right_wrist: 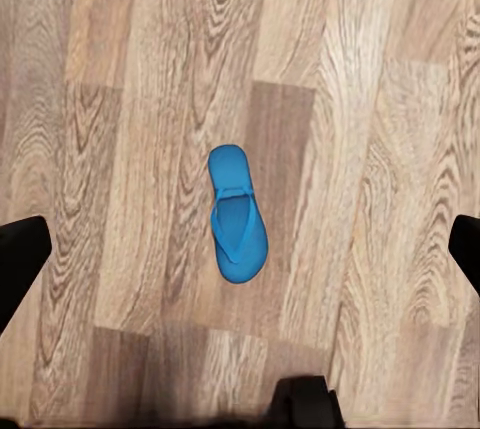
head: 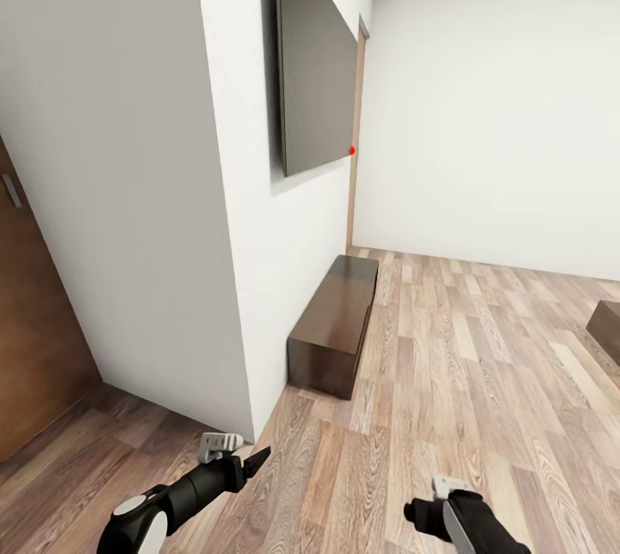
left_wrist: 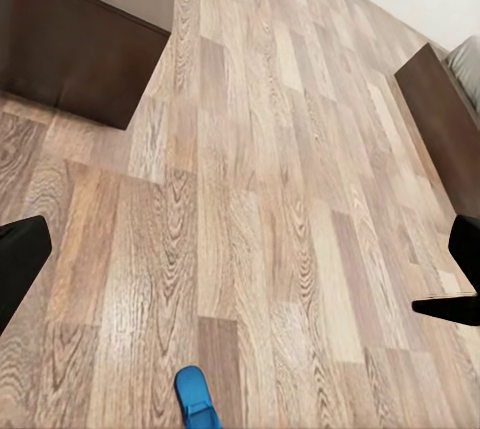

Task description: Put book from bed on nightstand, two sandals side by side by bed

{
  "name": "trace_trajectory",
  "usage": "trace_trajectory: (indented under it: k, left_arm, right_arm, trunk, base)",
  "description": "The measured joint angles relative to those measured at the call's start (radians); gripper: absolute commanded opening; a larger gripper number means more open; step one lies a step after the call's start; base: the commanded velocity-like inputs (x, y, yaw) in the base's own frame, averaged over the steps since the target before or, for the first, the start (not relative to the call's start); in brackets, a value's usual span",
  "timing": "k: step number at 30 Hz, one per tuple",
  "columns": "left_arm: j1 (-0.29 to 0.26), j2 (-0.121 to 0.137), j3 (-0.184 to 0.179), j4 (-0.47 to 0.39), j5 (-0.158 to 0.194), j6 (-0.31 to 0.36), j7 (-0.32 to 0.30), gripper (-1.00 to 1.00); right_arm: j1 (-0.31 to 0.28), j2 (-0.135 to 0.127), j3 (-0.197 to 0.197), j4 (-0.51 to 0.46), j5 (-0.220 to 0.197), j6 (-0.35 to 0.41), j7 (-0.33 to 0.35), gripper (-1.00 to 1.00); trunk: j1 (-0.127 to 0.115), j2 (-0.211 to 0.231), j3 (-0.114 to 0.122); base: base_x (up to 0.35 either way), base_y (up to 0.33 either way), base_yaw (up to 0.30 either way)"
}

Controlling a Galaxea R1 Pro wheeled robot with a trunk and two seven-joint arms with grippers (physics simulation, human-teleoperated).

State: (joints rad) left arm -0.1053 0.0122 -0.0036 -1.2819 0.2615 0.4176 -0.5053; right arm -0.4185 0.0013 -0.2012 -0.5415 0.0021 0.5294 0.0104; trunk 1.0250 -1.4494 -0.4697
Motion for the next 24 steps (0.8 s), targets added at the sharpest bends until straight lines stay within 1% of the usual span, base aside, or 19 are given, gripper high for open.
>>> trace_trajectory:
  k: [2, 8, 24]
  left_arm:
    - [0.0, 0.0, 0.0, 0.0, 0.0, 0.0, 0.0, 1.0]
    - [0.0, 0.0, 0.002, 0.0, 0.0, 0.0, 0.0, 1.0]
    - [0.0, 0.0, 0.001, 0.0, -0.001, 0.0, 0.001, 1.0]
  right_arm:
    - [-0.004, 0.001, 0.001, -0.001, 0.001, 0.034, 0.0, 1.0]
    - [-0.008, 0.001, 0.002, -0.002, 0.005, 0.062, -0.001, 1.0]
    - [-0.009, -0.002, 0.003, -0.002, 0.006, 0.07, -0.001, 1.0]
  trunk:
    - [0.0, 0.0, 0.0]
    - [0.0, 0.0, 0.0]
    - [0.061, -0.112, -0.05]
  base:
    - [0.0, 0.0, 0.0]
    - [0.0, 0.0, 0.0]
    - [0.0, 0.0, 0.0]
